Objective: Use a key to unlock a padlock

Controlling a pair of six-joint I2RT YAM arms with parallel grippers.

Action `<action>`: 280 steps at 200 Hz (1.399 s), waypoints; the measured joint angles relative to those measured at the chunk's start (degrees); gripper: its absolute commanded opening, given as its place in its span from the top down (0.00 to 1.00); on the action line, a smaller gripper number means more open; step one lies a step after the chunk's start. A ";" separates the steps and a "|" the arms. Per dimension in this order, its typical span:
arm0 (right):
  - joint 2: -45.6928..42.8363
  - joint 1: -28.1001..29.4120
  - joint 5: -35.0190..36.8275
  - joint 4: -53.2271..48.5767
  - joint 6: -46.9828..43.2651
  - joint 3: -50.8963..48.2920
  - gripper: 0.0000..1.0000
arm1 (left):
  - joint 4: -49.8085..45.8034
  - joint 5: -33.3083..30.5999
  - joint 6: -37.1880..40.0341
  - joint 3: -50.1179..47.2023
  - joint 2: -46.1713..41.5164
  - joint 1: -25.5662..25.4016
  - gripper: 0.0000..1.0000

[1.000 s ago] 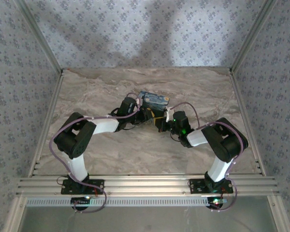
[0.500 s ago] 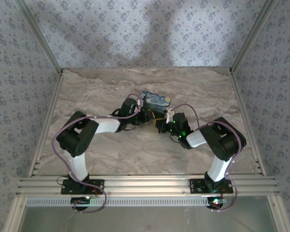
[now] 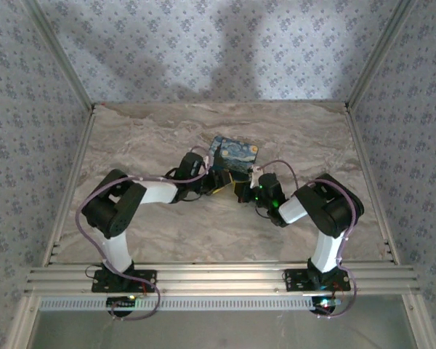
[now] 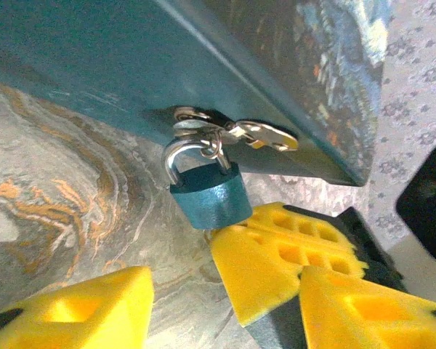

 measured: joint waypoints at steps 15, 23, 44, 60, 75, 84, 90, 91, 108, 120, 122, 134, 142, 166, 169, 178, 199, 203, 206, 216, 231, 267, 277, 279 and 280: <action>0.00 0.26 -0.02 0.13 0.94 0.00 1.00 | 0.37 -0.26 -0.02 -1.68 -2.27 1.07 0.39; 0.00 0.26 -0.02 0.15 1.64 0.00 1.00 | 1.22 -0.31 -0.26 -2.67 -3.26 1.64 0.38; -0.04 0.37 -0.02 0.13 4.13 0.00 1.00 | 4.42 -0.31 -1.68 -4.55 -3.96 2.80 0.39; -0.46 0.37 -0.07 -0.22 6.60 0.00 1.00 | 6.47 -0.11 -3.50 -5.22 -3.67 2.84 0.42; -1.09 0.37 -0.46 -0.76 9.07 0.04 1.00 | 9.79 0.37 -5.46 -5.25 -2.47 2.80 0.45; -1.29 0.37 -0.72 -1.27 10.45 0.15 1.00 | 11.74 0.83 -6.86 -5.25 -1.46 2.80 0.45; -1.31 0.39 -0.92 -1.57 11.28 0.26 1.00 | 12.74 0.96 -7.61 -5.27 -0.76 2.80 0.46; -1.31 0.39 -0.96 -1.66 11.54 0.33 1.00 | 12.90 0.98 -7.74 -5.25 -0.68 2.80 0.46; -1.31 0.55 -1.60 -2.36 13.88 0.81 1.00 | 14.62 1.14 -9.53 -5.31 0.72 2.80 0.46; -1.31 0.66 -2.08 -2.62 15.19 1.18 1.00 | 15.72 1.16 -10.47 -5.31 1.53 2.80 0.46; -1.31 0.72 -2.10 -2.71 15.41 1.25 1.00 | 15.89 1.14 -10.54 -5.31 1.68 2.80 0.47; -1.31 0.76 -2.49 -3.04 16.46 1.68 1.00 | 16.59 1.14 -11.39 -5.31 2.36 2.80 0.47; -1.33 0.81 -2.69 -3.21 17.16 1.92 1.00 | 16.79 1.16 -11.85 -5.31 2.73 2.73 0.47; -1.40 1.05 -3.21 -3.93 18.75 2.38 1.00 | 17.16 1.16 -12.85 -5.31 3.69 2.67 0.48; -1.44 1.09 -3.30 -4.09 18.91 2.45 1.00 | 17.18 1.16 -12.85 -5.31 3.80 2.64 0.49; -1.62 1.25 -3.48 -4.57 19.39 2.62 1.00 | 17.35 1.14 -13.27 -5.31 4.11 2.54 0.49; -2.01 1.51 -3.65 -5.20 20.46 2.78 1.00 | 17.97 1.14 -13.88 -5.29 4.81 2.27 0.51; -2.08 1.51 -3.72 -5.29 20.61 2.78 1.00 | 18.08 1.16 -13.90 -5.27 4.98 2.25 0.52; -2.14 1.55 -3.76 -5.40 20.81 2.80 1.00 | 18.18 1.16 -13.97 -5.22 5.16 2.23 0.53; -2.36 1.60 -3.91 -5.77 21.42 2.84 1.00 | 18.23 1.16 -14.14 -5.03 5.60 1.99 0.54; -2.73 1.66 -3.96 -6.27 22.25 2.97 1.00 | 18.40 1.14 -14.56 -4.66 6.36 1.88 0.57; -3.19 1.66 -3.93 -7.72 24.65 3.32 1.00 | 19.74 1.07 -15.41 -4.63 6.91 1.68 0.61; -3.28 1.66 -3.93 -8.02 25.27 3.37 1.00 | 19.91 1.01 -15.43 -4.52 7.06 1.66 0.62; -3.28 1.66 -3.93 -8.04 25.49 3.37 1.00 | 19.93 0.98 -15.45 -4.48 7.08 1.66 0.63; -3.28 1.66 -3.93 -8.04 25.57 3.37 1.00 | 19.93 0.98 -15.45 -4.48 7.08 1.66 0.63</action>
